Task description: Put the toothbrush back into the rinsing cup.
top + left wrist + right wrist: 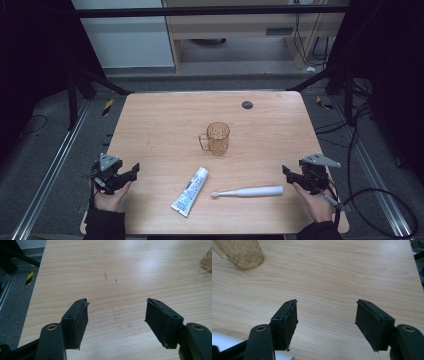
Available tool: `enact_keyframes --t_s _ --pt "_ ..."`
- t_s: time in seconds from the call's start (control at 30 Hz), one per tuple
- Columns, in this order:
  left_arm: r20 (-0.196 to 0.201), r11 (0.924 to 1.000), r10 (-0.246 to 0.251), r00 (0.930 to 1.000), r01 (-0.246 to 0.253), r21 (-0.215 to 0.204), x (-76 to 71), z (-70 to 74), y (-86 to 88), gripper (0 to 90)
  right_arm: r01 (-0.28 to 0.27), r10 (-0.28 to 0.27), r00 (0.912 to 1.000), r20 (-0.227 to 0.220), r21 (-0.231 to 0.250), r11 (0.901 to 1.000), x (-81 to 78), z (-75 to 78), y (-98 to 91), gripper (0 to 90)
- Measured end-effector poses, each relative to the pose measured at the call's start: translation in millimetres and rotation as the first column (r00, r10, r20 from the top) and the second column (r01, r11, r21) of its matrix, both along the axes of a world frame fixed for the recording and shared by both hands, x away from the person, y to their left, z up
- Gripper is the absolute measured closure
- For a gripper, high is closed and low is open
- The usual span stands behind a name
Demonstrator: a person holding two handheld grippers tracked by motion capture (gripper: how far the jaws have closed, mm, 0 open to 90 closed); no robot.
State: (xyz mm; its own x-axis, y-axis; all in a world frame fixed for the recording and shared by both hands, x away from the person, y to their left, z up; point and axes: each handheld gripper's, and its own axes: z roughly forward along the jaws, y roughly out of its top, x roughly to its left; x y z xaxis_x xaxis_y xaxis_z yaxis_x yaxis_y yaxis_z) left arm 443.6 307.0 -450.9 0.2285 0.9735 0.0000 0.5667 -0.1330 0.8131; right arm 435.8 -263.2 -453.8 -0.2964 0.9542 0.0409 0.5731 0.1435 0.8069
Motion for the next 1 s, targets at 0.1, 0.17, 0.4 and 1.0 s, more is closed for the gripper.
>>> enact_keyframes --t_s 0.1,0.17,0.4,1.0 --pt "-0.013 0.9999 -0.004 0.9999 0.004 0.014 0.0 -1.2 -0.7 39.0 -0.015 0.015 0.9999 -0.004 0.005 0.9999 -1.5 1.1 1.9 37.8" --pt "-0.007 0.9989 0.002 1.0000 -0.002 0.046 -1.1 -2.9 -2.0 41.6 -0.043 0.044 0.9990 -0.012 0.009 0.9990 -3.6 2.1 5.1 42.4" --pt "0.013 0.9990 -0.003 0.9999 0.003 0.044 -4.0 -3.9 -1.0 47.4 -0.121 0.122 0.9914 -0.047 0.017 0.9925 -7.3 6.0 18.1 56.3" --pt "0.007 0.9976 -0.030 0.9995 0.030 0.063 -3.4 -6.8 -8.7 50.8 -0.355 0.358 0.9260 -0.119 0.045 0.9336 -18.2 4.3 73.3 89.5"
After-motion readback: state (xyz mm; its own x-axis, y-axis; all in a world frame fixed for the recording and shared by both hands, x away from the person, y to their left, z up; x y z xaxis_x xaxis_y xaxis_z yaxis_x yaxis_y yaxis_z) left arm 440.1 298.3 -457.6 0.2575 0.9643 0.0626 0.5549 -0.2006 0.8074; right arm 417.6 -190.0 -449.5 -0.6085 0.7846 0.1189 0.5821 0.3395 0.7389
